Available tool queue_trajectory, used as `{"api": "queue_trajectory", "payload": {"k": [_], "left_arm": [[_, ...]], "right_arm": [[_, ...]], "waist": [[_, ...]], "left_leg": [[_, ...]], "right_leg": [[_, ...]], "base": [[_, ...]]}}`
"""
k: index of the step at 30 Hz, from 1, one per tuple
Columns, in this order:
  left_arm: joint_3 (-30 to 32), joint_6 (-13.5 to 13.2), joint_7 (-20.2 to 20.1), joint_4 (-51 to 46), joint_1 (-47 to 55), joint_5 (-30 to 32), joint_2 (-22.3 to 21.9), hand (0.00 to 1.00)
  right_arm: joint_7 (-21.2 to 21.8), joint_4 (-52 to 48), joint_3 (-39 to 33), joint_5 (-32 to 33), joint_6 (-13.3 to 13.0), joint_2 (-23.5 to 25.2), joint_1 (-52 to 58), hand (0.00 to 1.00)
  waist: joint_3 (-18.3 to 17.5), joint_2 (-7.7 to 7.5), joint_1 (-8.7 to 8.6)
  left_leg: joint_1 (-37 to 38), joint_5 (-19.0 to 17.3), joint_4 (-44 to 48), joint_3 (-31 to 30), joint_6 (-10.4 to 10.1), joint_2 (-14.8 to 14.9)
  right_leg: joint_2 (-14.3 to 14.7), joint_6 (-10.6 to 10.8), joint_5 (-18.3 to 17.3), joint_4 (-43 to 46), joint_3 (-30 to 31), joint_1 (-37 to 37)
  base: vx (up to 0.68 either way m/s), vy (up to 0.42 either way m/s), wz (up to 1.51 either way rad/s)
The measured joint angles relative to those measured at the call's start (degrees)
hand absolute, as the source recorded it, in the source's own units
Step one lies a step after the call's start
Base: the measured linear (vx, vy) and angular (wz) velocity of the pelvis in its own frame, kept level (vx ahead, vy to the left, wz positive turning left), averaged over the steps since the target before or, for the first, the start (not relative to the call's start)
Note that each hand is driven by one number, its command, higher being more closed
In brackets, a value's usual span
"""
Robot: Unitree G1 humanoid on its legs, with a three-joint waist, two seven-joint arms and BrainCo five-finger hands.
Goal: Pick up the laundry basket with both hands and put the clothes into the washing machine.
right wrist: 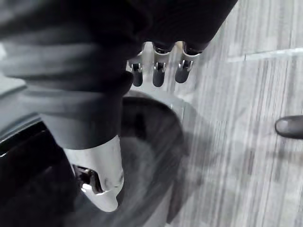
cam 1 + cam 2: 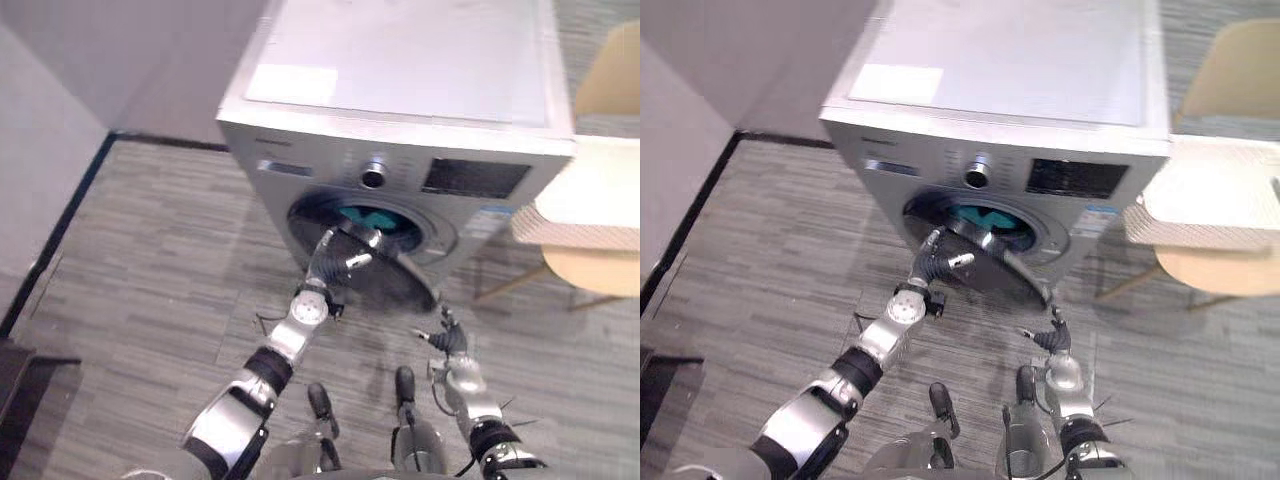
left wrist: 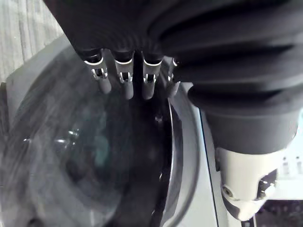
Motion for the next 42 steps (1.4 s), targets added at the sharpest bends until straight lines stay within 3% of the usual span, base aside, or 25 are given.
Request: {"api": "queue_trajectory", "payload": {"k": [2, 5, 9, 12, 15, 18, 21, 24, 28, 32, 34, 35, 37, 39, 40, 42], "left_arm": [[2.05, 0.08, -0.03, 3.65, -5.93, 0.17, -0.24, 0.00], [7.28, 1.78, 0.01, 6.51, -13.93, 1.27, 0.82, 0.00], [8.80, 2.00, -1.56, 6.62, -14.96, 1.26, 0.34, 0.00], [9.21, 1.96, -2.23, 6.58, -14.95, 1.26, 0.23, 0.00], [9.28, 1.04, -2.21, 4.65, -13.63, 3.18, -0.83, 0.00], [6.64, -0.32, -2.01, -2.10, -5.93, 4.94, -1.12, 0.00], [0.28, -1.82, -2.31, -12.56, 6.99, 5.42, -0.51, 0.00], [-0.94, -4.09, -4.51, -21.20, 22.17, 2.35, 1.58, 0.00], [1.37, -5.03, -8.53, -23.61, 36.64, -1.83, 2.91, 0.00], [8.83, -5.04, -11.43, -18.46, 42.06, -5.94, 2.98, 0.00], [13.71, -5.02, -11.33, -13.87, 41.45, -5.60, 2.93, 0.00], [19.01, -4.92, -10.75, -10.19, 40.74, -4.64, 2.87, 0.00], [24.49, -4.89, -9.76, -6.18, 41.13, -2.22, 3.46, 0.00], [28.76, -4.70, -8.62, -1.62, 42.21, -0.31, 4.52, 0.00], [32.59, -4.28, -7.15, 1.86, 44.39, 1.47, 5.84, 0.00], [33.74, -3.87, -6.73, 2.30, 45.90, 2.17, 6.72, 0.00]], "right_arm": [[-0.02, -0.95, -0.29, 0.00, 0.35, 0.70, 1.58, 0.00], [-0.22, -3.53, -2.09, 0.00, 0.37, 2.59, 5.70, 0.00], [-0.39, -5.63, -4.96, 0.01, 0.37, 5.34, 10.15, 0.00], [-1.49, -7.77, -4.89, -0.01, 0.22, 6.30, 10.54, 0.00], [-1.54, -9.51, -4.72, 0.00, -0.01, 6.26, 10.18, 0.00], [-1.56, -9.49, -4.65, 0.01, 0.04, 6.27, 10.31, 0.00], [-1.53, -9.28, -4.67, 0.00, 0.08, 6.17, 10.41, 0.00], [-1.48, -5.40, -4.53, -0.02, 0.13, 6.01, 7.77, 0.00], [-1.11, -0.92, -2.24, -0.10, 0.24, 4.88, 5.77, 0.00], [-0.18, 1.58, -1.88, -0.07, 0.38, 3.77, 5.49, 0.00], [0.06, 0.38, -1.34, -0.02, 0.81, 3.03, 5.84, 0.00], [0.64, -5.16, -0.11, -0.03, 1.53, 2.48, 6.84, 0.00], [0.97, -12.07, 1.66, -0.11, 0.72, 1.46, 6.33, 0.00], [0.47, -13.70, 1.86, -0.65, -2.32, 1.30, 5.45, 0.00], [1.39, -9.60, 1.11, -1.78, -3.65, 2.87, 5.98, 0.00], [2.36, -5.55, 1.35, -1.91, -3.15, 3.29, 6.24, 0.00]], "waist": [[-0.01, 0.02, -1.23], [-0.02, 0.04, -1.44], [-0.03, -0.22, -2.19], [-0.04, -0.29, -1.71], [-0.04, -0.31, 0.21], [-0.09, -0.33, 1.16], [-1.03, -0.73, 3.79], [-1.82, -1.26, 5.15], [-2.85, -1.24, 5.92], [-2.86, -1.22, 7.23], [-2.93, -1.28, 7.39], [-2.95, -1.29, 7.28], [-2.93, -1.50, 8.14], [-3.19, -2.39, 9.43], [-3.75, -3.59, 10.00], [-4.01, -4.46, 10.32]], "left_leg": [[-1.05, -0.29, -0.06, 3.10, 0.25, 0.26], [-2.82, -0.59, -0.35, 8.12, 0.81, 0.58], [-4.28, -0.58, -0.38, 9.60, 0.76, 1.84], [-4.39, -0.53, -0.21, 9.57, 0.69, 2.25], [-4.13, -0.32, -0.06, 7.84, 0.53, 2.46], [-2.20, -0.08, -0.03, 5.41, 0.18, 2.95], [-0.82, 0.04, 0.69, 1.46, -0.07, 3.74], [1.12, 0.34, 0.52, -1.64, -0.54, 3.95], [2.01, 0.39, 0.89, -6.09, -0.62, 3.53], [-0.45, 0.39, 4.02, -11.70, -0.75, 2.11], [-1.99, -0.53, 4.52, -9.56, -0.62, 2.43], [-3.02, -1.24, 5.26, -4.57, -0.12, 3.23], [-3.73, -1.21, 5.72, -3.36, -0.09, 3.15], [-3.46, -1.90, 6.43, -3.49, 0.89, 2.30], [-3.15, -4.28, 9.34, -4.78, 2.46, 0.94], [-3.25, -6.28, 11.99, -4.56, 3.26, 0.05]], "right_leg": [[0.50, -0.24, 0.74, 0.02, 3.21, -2.89], [1.22, -0.18, 2.75, -0.11, 7.80, -7.22], [2.54, -0.67, 3.20, -0.07, 8.41, -9.25], [2.91, -0.86, 3.33, -0.02, 8.39, -9.44], [2.85, -1.18, 3.14, 0.22, 6.90, -8.50], [2.90, -2.05, 2.18, 0.34, 4.03, -5.15], [3.06, -2.44, -0.01, 1.55, 0.14, -1.93], [3.17, -2.46, -0.89, 0.65, -2.89, 2.03], [2.71, -2.05, -1.72, -0.60, -7.61, 6.15], [0.73, -1.21, -3.71, 0.60, -17.06, 10.06], [-0.08, -0.72, -4.46, 1.25, -21.01, 10.75], [-0.86, -0.25, -5.02, 1.99, -23.88, 10.84], [-1.58, 0.55, -6.07, 2.90, -25.16, 10.75], [-2.66, 1.52, -6.81, 3.58, -25.12, 11.24], [-4.30, 2.72, -8.78, 5.19, -26.77, 12.94], [-6.14, 3.48, -11.37, 8.66, -27.23, 13.48]], "base": [[0.06, -0.057, -0.93], [0.12, -0.058, -0.88], [0.11, -0.056, -0.21], [0.04, -0.025, -0.03], [0.02, -0.019, 0.23], [0.04, -0.008, 0.46], [0.07, -0.011, 0.60], [0.10, -0.012, 0.52], [0.08, 0.008, 0.68], [0.00, 0.070, 1.06], [-0.07, 0.109, 1.26], [0.00, 0.091, 1.15], [0.04, 0.096, 0.71], [0.07, 0.117, 0.35], [0.11, 0.090, 0.51], [0.21, 0.123, 0.47]]}}
